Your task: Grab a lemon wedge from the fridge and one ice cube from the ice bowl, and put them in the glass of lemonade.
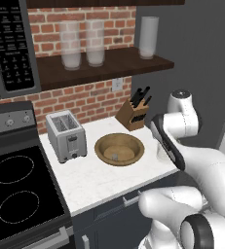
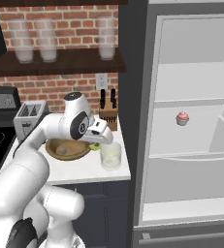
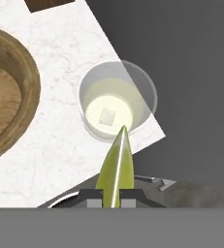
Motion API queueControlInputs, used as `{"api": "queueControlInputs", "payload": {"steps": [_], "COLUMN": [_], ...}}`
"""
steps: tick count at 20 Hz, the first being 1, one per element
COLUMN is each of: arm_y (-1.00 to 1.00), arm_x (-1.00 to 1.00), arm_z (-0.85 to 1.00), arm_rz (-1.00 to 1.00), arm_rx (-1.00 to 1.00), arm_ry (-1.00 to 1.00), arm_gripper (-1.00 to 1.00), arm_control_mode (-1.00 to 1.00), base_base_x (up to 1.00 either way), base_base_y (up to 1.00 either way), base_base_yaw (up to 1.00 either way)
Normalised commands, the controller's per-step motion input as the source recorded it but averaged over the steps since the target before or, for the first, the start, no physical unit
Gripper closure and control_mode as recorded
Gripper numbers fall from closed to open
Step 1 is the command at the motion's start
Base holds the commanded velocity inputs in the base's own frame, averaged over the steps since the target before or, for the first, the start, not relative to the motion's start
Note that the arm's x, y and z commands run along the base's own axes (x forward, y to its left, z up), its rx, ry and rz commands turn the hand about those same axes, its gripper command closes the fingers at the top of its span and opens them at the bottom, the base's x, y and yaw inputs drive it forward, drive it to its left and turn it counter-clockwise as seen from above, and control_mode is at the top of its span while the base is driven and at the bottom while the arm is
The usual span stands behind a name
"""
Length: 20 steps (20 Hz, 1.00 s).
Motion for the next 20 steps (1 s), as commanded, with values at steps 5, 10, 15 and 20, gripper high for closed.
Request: {"api": "queueControlInputs", "payload": {"steps": [5,10,15,20], "arm_y": [-0.18,-0.07,0.00,0.00], "arm_x": [0.36,0.38,0.03,0.00], "arm_z": [-0.09,-0.01,-0.04,-0.14], "arm_rz": [-0.07,-0.02,0.00,0.00], "arm_rx": [0.00,0.00,0.00,0.00], "arm_ry": [0.00,0.00,0.00,0.00], "arm_gripper": [1.00,1.00,1.00,1.00], "arm_control_mode": [-1.00,-1.00,-1.00,-1.00], "base_base_x": [0.00,0.00,0.00,0.00], "base_base_y": [0.00,0.00,0.00,0.00], "base_base_yaw": [0.00,0.00,0.00,0.00]}}
